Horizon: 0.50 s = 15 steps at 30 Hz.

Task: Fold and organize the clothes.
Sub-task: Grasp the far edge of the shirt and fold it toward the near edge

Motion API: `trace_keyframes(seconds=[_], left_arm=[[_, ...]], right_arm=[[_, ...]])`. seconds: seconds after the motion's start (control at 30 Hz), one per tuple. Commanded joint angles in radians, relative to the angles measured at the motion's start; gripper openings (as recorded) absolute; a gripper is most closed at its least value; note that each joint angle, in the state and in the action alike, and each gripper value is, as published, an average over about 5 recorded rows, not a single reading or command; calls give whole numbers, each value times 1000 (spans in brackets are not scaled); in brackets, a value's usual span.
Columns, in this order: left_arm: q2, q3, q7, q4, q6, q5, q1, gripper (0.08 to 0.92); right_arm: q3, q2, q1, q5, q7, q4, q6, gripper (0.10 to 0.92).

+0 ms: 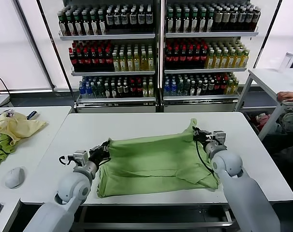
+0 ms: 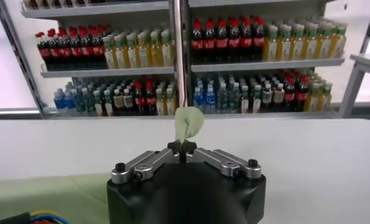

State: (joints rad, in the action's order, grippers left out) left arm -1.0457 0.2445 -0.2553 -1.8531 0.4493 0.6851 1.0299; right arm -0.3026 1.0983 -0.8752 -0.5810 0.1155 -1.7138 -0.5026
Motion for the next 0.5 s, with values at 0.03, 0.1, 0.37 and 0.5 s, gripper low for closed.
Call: trace_keyframes(seconds=[0.03,0.1,0.37,0.5], left_arm=[[20,39,13,-129,1,-55,155,98],[22,42,17,-130,3,-71,165,98],[22,19,39,-115,20,-159,189,98],[12,-5,51,-87,18,-228,179,98]], right_arm=[[-55,-34,-205,13,14,-189,-6,123],[-64,-32,-230,21,18,-197,-9,123],[-112,-17,-306,56,31,-189,-22,123],[-104,-1,-304,73,38,-157,-29,123]])
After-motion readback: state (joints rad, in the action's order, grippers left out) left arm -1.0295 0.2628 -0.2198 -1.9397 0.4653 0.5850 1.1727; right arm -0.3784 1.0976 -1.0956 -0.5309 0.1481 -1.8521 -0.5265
